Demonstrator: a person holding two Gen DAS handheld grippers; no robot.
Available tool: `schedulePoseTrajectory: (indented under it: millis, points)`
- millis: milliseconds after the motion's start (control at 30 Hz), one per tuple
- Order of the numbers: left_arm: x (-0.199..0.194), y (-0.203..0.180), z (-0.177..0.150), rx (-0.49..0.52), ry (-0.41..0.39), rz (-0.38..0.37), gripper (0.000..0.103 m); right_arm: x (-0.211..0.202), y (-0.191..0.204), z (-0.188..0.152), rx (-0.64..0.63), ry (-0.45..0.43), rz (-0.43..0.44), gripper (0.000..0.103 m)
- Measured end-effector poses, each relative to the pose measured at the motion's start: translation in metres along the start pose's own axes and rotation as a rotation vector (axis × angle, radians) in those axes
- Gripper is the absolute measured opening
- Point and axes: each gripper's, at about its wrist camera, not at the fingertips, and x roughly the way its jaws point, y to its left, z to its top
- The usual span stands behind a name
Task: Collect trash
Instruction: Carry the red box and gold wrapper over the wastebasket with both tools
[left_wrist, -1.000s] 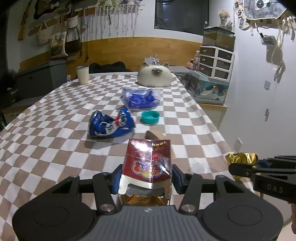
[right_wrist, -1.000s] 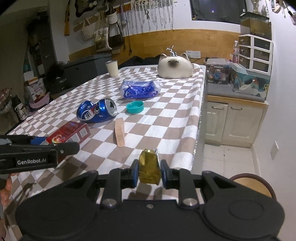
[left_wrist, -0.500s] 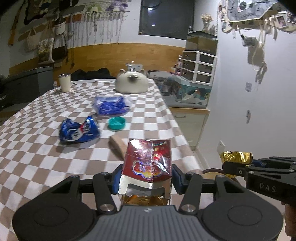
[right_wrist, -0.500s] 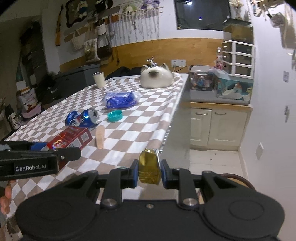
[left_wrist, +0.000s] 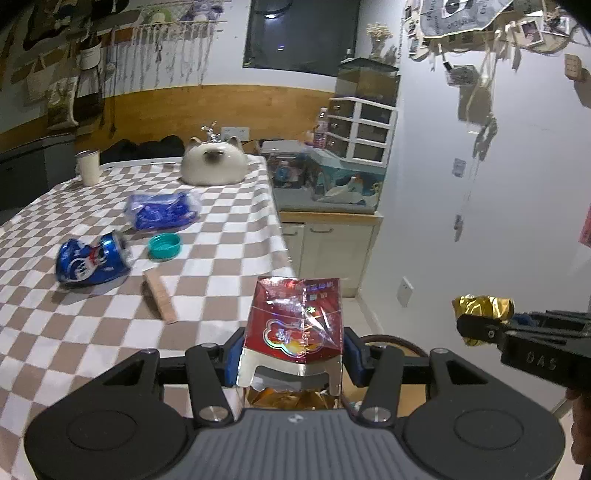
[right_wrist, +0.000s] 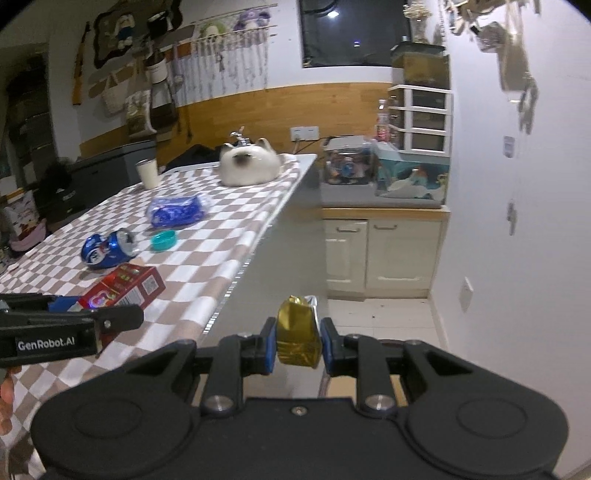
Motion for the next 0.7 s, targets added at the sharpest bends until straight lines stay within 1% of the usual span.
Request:
schedulePoseTrajectory:
  millis: [333, 533, 700]
  points:
    - [0.016, -0.043, 0.011, 0.021, 0.006, -0.067, 0.053, -0.011, -0.04, -0.002, 0.027, 0.005, -0.053, 0.025]
    - [0.036, -0.064, 0.014, 0.031, 0.047, -0.113, 0.053, -0.011, -0.068, -0.003, 0.066, 0.017, -0.097, 0.025]
    - [0.058, -0.079, 0.015, 0.039, 0.092, -0.151, 0.053, -0.003, -0.083, -0.009, 0.08, 0.043, -0.123, 0.025]
